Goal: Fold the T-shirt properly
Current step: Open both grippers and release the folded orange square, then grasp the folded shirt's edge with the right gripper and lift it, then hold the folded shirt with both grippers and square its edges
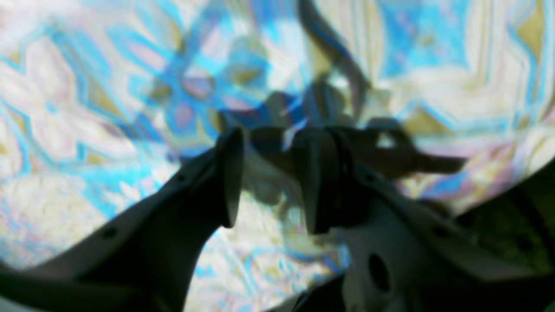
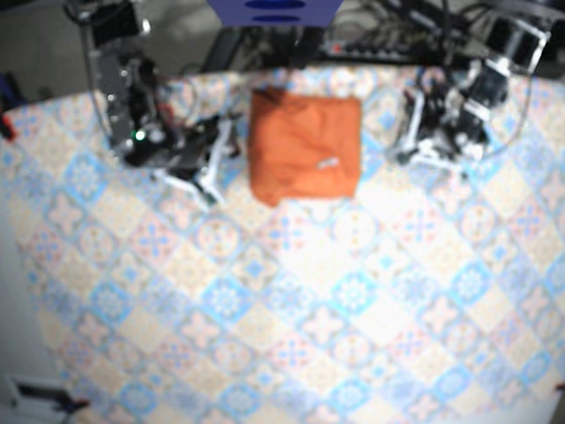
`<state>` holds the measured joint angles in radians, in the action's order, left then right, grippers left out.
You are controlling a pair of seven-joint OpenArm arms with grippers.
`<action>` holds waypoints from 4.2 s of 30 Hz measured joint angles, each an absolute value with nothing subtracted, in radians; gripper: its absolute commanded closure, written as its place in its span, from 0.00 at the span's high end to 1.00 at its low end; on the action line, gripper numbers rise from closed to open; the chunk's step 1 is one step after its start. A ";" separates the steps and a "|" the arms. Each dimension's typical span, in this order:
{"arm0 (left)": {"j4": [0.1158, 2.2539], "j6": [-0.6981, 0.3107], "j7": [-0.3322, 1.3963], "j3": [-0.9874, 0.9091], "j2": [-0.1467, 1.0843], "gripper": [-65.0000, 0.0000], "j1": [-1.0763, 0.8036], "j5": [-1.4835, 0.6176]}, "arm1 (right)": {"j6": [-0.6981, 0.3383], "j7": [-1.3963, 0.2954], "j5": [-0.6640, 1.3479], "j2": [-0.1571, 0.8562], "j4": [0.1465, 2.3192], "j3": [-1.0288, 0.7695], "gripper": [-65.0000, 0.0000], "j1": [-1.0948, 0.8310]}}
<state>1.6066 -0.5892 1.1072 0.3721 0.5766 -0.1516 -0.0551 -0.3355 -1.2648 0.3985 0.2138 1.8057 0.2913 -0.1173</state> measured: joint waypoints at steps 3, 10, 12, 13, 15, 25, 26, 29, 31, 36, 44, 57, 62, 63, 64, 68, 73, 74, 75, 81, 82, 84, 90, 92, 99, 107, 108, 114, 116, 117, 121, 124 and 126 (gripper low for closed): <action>1.658 -0.585 1.135 0.440 0.588 0.35 -0.192 0.027 | -0.336 -1.269 0.324 0.215 1.784 0.294 0.39 -0.101; 1.710 -0.577 1.146 0.571 0.632 0.35 -0.256 0.176 | -0.336 -1.265 0.317 0.213 1.724 0.297 0.39 -0.044; 1.712 -0.575 1.173 0.608 0.628 0.35 -0.252 0.216 | -0.336 -1.264 0.318 0.213 1.721 0.297 0.39 -0.022; 1.714 -0.572 1.178 0.619 0.628 0.35 -0.252 0.228 | -0.336 -1.261 0.319 0.213 1.721 0.297 0.39 -0.013; 1.719 -0.570 1.179 0.643 0.630 0.35 -0.249 0.237 | -0.336 -1.258 0.318 0.214 1.719 0.297 0.39 0.006; 1.872 -0.602 1.249 0.827 0.609 0.35 -0.195 0.156 | -0.336 -1.260 0.318 0.213 1.654 0.377 0.39 0.076; 1.871 -0.601 1.250 0.830 0.615 0.35 -0.186 0.171 | -0.336 -1.260 0.318 0.213 1.654 0.381 0.39 0.079; 1.869 -0.598 1.270 0.830 0.629 0.35 -0.181 0.179 | -0.336 -1.260 0.314 0.213 1.652 0.382 0.39 0.080; 1.874 -0.599 1.271 0.833 0.626 0.35 -0.185 0.175 | -0.336 -1.261 0.290 0.213 1.650 0.382 0.39 0.079; 1.906 -0.602 1.252 0.854 0.617 0.35 -0.181 0.159 | -0.335 -1.260 0.244 0.213 1.620 0.382 0.39 0.079; 1.902 -0.603 1.251 0.928 0.587 0.32 -0.158 0.154 | -0.336 -1.259 0.247 0.211 1.616 0.438 0.39 0.128; 1.871 -0.602 1.261 0.971 0.553 0.16 -0.107 0.164 | -0.335 -1.257 0.225 0.153 1.531 0.535 0.39 0.214; 1.871 -0.603 1.260 0.967 0.551 0.16 -0.106 0.160 | -0.336 -1.254 0.181 0.126 1.477 0.609 0.39 0.242; 1.871 -0.603 1.261 0.965 0.551 0.16 -0.105 0.161 | -0.336 -1.252 0.180 0.120 1.464 0.618 0.39 0.244; 1.871 -0.603 1.261 0.965 0.551 0.16 -0.105 0.164 | -0.336 -1.238 0.179 0.115 1.452 0.622 0.39 0.244; 1.871 -0.603 1.261 0.965 0.551 0.16 -0.105 0.160 | -0.335 -1.192 0.171 0.113 1.419 0.625 0.39 0.244; 1.871 -0.603 1.261 0.965 0.551 0.16 -0.105 0.160 | -0.335 -1.161 0.161 0.113 1.365 0.624 0.39 0.244; 1.871 -0.603 1.260 0.965 0.551 0.16 -0.105 0.160 | -0.336 -1.149 0.162 0.112 1.356 0.624 0.39 0.244; 1.871 -0.603 1.261 0.965 0.551 0.16 -0.105 0.160 | -0.335 -1.144 0.161 0.108 1.348 0.624 0.39 0.244; 1.870 -0.603 1.258 0.965 0.529 0.16 -0.105 0.166 | -0.336 -1.131 0.161 0.103 1.314 0.625 0.39 0.257; 1.870 -0.603 1.256 0.965 0.529 0.16 -0.105 0.165 | -0.336 -1.132 0.161 0.103 1.314 0.625 0.38 0.256; 1.870 -0.603 1.251 0.965 0.530 0.16 -0.097 0.166 | -0.336 -1.132 0.161 0.101 1.314 0.625 0.34 0.255; 1.816 -0.604 1.239 0.960 0.530 0.16 -0.066 0.157 | -0.336 -1.131 0.160 0.098 1.313 0.627 0.07 0.255; 1.799 -0.603 1.238 0.960 0.529 0.16 -0.059 0.157 | -0.336 -1.134 0.163 0.097 1.304 0.627 0.03 0.257; 1.741 -0.604 1.222 0.961 0.501 0.16 -0.015 0.152 | -0.336 -1.129 0.161 0.101 1.263 0.649 0.01 0.255; 1.688 -0.612 1.226 0.963 0.469 0.16 0.055 0.131 | -0.335 -1.140 0.149 0.101 1.265 0.773 0.01 0.265; 1.673 -0.616 1.227 0.963 0.459 0.16 0.068 0.145 | -0.335 -1.148 0.149 0.102 1.265 0.783 0.01 0.266; 1.620 -0.605 1.194 0.962 0.451 0.16 0.142 0.157 | -0.327 -1.182 0.130 0.103 1.272 0.863 0.01 0.277; 1.593 -0.604 1.181 0.963 0.449 0.16 0.161 0.156 | -0.327 -1.190 0.131 0.102 1.275 0.875 0.01 0.277; 1.582 -0.603 1.177 0.963 0.444 0.16 0.171 0.152 | -0.327 -1.190 0.131 0.102 1.275 0.877 0.01 0.277; 1.554 -0.603 1.176 0.953 0.429 0.16 0.210 0.155 | -0.328 -1.193 0.144 0.116 1.281 0.878 0.01 0.276; 1.528 -0.603 1.147 0.903 0.428 0.16 0.222 0.160 | -0.328 -1.207 0.149 0.120 1.286 0.878 0.01 0.272; 1.493 -0.604 1.141 0.889 0.426 0.16 0.244 0.157 | -0.328 -1.228 0.149 0.120 1.289 0.880 0.01 0.271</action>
<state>1.4929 -0.6037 1.1408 0.8886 0.4259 0.2443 0.1566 -0.3279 -1.2278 0.1493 0.1196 1.2892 0.8803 0.2714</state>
